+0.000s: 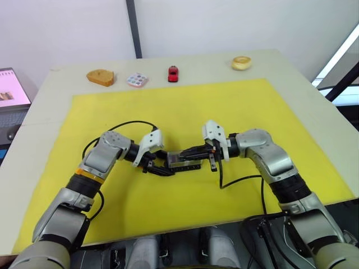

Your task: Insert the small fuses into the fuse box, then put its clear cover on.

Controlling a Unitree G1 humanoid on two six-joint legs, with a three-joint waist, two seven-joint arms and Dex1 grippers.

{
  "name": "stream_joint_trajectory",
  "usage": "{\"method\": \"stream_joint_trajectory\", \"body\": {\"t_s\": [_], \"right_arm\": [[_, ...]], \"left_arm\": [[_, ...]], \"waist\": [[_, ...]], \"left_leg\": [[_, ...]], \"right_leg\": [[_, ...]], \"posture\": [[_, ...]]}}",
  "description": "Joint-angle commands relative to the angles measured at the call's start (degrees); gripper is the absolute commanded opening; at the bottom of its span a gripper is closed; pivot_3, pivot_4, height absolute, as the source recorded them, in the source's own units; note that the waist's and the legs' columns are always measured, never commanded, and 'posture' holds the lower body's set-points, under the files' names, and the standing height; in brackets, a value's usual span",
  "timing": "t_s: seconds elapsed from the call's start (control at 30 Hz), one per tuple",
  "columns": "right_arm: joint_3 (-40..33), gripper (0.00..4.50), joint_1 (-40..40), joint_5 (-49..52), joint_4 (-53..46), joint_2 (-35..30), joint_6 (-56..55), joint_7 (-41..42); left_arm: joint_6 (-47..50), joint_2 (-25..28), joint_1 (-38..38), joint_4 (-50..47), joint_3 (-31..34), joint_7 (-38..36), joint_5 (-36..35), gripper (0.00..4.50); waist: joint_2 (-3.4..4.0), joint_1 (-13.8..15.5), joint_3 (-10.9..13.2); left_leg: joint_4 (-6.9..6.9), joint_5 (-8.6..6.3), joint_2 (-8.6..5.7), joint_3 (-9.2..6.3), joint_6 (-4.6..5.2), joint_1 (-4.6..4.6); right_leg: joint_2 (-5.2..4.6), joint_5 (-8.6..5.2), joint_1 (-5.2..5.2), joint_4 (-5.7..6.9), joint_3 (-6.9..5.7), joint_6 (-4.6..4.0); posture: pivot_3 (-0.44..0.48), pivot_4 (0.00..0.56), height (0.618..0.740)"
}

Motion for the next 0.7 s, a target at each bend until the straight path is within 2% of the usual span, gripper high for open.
{"method": "stream_joint_trajectory", "body": {"t_s": [0.03, 0.13, 0.2, 0.27, 0.33, 0.53, 0.63, 0.7], "right_arm": [[-5.56, 0.05, -3.31, 8.58, -5.40, -1.57, 11.43, 0.66], [-8.28, 0.05, -5.43, 13.68, -8.17, -4.38, 20.32, 0.97], [-11.45, 0.00, -6.81, 17.00, -8.02, -5.89, 24.81, 0.15], [-13.14, 0.00, -6.87, 17.31, -7.21, -7.37, 25.28, -0.50], [-13.95, 0.00, -6.37, 16.46, -6.56, -8.75, 24.33, -0.88], [-13.87, 0.00, -4.57, 12.70, -0.80, -14.77, 20.77, 0.30], [-14.24, 0.00, -2.27, 8.86, 3.42, -18.38, 15.26, 0.78], [-14.88, 0.00, -0.66, 7.25, 4.44, -20.51, 12.93, 0.76]], "left_arm": [[2.85, 1.68, 1.79, 0.95, 0.47, -0.74, -0.59, 2.48], [3.08, 2.43, 1.68, 0.85, 0.83, -0.67, -1.03, 2.48], [2.83, 2.98, 1.28, 1.12, 0.74, -0.83, -0.93, 3.51], [2.94, 3.92, 1.53, 0.14, 1.03, -1.02, -1.09, 4.36], [3.13, 5.22, 2.47, -1.79, 1.99, -1.19, -1.97, 4.44], [5.92, 16.17, 13.37, -13.89, 9.74, -1.62, -7.38, 4.44], [14.59, 18.99, 20.84, -20.52, 22.32, 3.33, -15.44, 4.44], [17.70, 19.91, 26.42, -24.70, 28.94, 6.23, -18.35, 4.44]], "waist": [[0.01, 0.04, 0.01], [0.02, -0.04, 0.02], [0.01, 0.01, 0.03], [0.01, 0.13, 0.03], [0.01, 0.09, 0.03], [0.01, -1.02, 0.06], [0.01, -1.38, 0.09], [0.03, -1.24, 0.26]], "left_leg": [[0.01, 0.00, 0.00, 0.00, 0.00, -0.07], [0.01, 0.01, 0.00, 0.01, 0.01, -0.20], [-0.01, 0.00, 0.01, 0.01, 0.01, -0.20], [0.00, 0.00, 0.01, 0.01, 0.01, -0.20], [-0.01, -0.03, 0.00, 0.01, 0.03, -0.20], [-0.16, -0.10, 0.01, 0.09, -0.04, -0.23], [-0.17, -0.11, 0.02, 0.09, -0.09, -0.22], [-0.18, -0.13, 0.02, 0.08, -0.08, -0.23]], "right_leg": [[-0.02, 0.00, -0.07, 0.01, 0.00, 0.00], [-0.04, 0.01, -0.16, 0.02, 0.01, -0.01], [-0.04, 0.00, -0.19, 0.03, 0.00, -0.03], [-0.05, 0.00, -0.22, 0.02, -0.01, -0.03], [-0.06, -0.01, -0.23, 0.01, -0.01, -0.04], [-0.07, -0.02, -0.23, 0.02, -0.01, -0.05], [-0.06, -0.04, -0.24, 0.02, -0.02, -0.08], [-0.08, -0.09, -0.30, 0.00, -0.01, -0.06]], "posture": [[0.000, 0.150, 0.740], [0.000, 0.150, 0.740], [0.000, 0.150, 0.740], [0.000, 0.150, 0.740], [0.000, 0.150, 0.740], [0.000, 0.150, 0.740], [0.000, 0.150, 0.740], [0.000, 0.150, 0.740]]}}
